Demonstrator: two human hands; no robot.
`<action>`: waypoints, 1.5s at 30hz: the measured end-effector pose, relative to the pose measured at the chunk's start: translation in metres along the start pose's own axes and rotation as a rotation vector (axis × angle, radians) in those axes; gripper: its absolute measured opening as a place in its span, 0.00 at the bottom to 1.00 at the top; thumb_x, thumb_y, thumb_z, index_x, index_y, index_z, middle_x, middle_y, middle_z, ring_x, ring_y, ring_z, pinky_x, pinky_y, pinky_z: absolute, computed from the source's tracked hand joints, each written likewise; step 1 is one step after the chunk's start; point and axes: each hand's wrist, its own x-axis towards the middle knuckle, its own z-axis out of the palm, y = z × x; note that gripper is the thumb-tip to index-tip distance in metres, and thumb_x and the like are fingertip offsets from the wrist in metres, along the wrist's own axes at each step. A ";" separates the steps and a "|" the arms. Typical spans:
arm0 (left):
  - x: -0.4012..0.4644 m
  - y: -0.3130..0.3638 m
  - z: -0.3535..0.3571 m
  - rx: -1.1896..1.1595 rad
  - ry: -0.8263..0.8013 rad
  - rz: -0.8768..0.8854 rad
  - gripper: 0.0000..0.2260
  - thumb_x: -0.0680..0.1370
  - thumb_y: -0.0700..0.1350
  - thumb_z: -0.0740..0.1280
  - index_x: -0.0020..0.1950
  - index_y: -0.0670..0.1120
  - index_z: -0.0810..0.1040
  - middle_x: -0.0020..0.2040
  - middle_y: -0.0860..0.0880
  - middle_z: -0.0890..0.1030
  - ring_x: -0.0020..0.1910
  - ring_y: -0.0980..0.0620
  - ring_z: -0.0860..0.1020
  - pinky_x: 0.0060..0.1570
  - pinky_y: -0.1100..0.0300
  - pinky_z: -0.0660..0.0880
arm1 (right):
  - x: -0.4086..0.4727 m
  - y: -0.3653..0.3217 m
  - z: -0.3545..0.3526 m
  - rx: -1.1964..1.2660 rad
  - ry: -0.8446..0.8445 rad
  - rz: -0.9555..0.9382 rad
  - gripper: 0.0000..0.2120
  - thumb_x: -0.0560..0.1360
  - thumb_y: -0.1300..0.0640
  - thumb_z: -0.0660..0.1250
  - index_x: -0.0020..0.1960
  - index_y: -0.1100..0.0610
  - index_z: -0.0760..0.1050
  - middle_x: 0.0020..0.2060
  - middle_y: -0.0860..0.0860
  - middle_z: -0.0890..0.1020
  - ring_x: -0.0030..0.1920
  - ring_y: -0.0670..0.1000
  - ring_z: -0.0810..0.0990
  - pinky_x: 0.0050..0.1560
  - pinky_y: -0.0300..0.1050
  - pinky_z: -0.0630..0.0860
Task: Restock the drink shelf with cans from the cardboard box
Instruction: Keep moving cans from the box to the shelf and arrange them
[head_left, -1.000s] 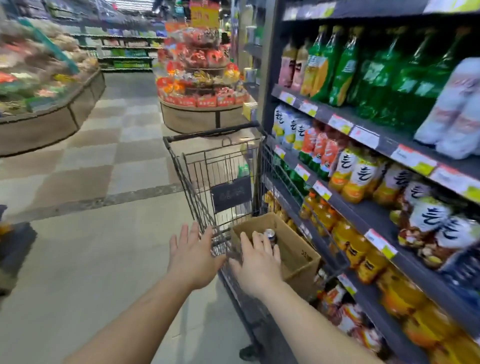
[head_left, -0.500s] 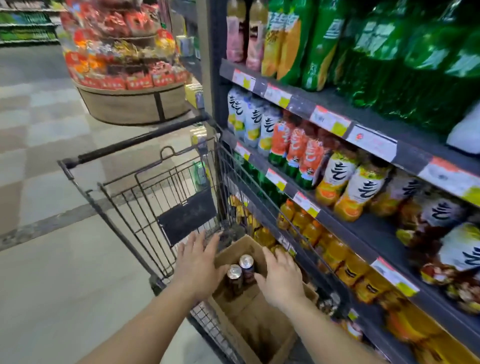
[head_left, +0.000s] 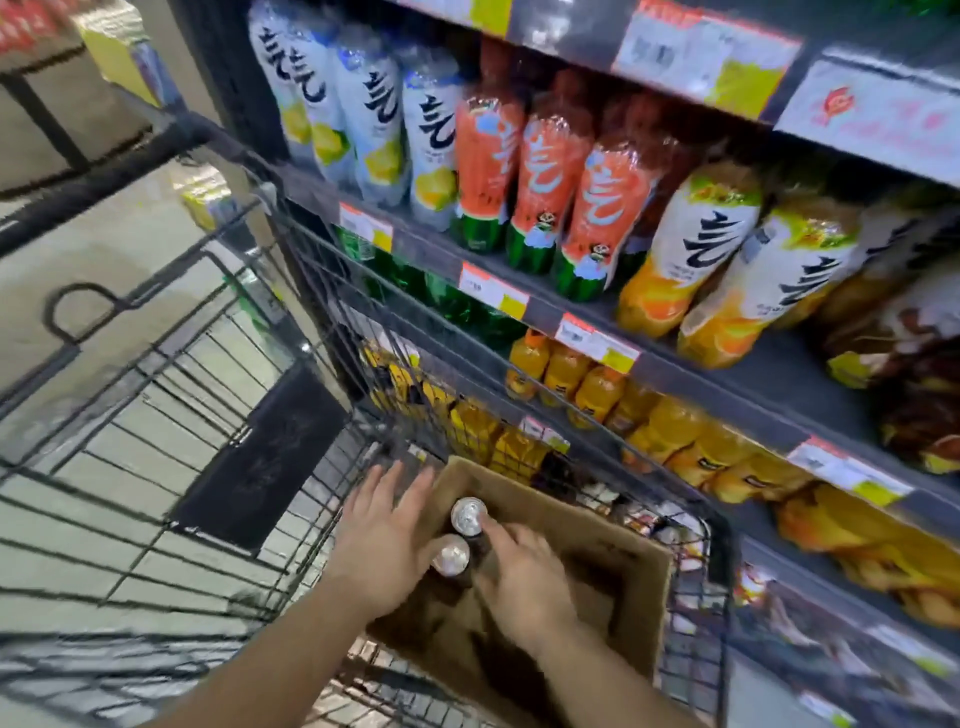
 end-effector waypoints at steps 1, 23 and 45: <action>0.007 -0.009 0.007 0.007 -0.021 0.013 0.37 0.72 0.65 0.58 0.78 0.55 0.52 0.78 0.41 0.57 0.77 0.38 0.53 0.75 0.44 0.52 | 0.008 -0.003 0.013 -0.012 -0.018 0.006 0.31 0.77 0.46 0.62 0.76 0.40 0.52 0.69 0.50 0.67 0.68 0.54 0.65 0.69 0.53 0.62; 0.015 -0.024 0.056 -0.043 -0.029 0.228 0.46 0.60 0.64 0.73 0.73 0.68 0.51 0.78 0.46 0.38 0.77 0.44 0.37 0.72 0.46 0.37 | 0.005 -0.026 0.044 0.165 0.167 -0.061 0.33 0.70 0.58 0.70 0.73 0.46 0.63 0.66 0.45 0.70 0.66 0.50 0.70 0.67 0.41 0.65; 0.007 -0.059 0.043 -0.452 0.013 0.182 0.34 0.52 0.66 0.77 0.54 0.78 0.66 0.67 0.72 0.55 0.74 0.58 0.51 0.72 0.53 0.55 | 0.086 0.022 0.077 0.251 0.062 0.113 0.41 0.72 0.52 0.71 0.75 0.36 0.50 0.68 0.48 0.66 0.68 0.55 0.67 0.70 0.51 0.65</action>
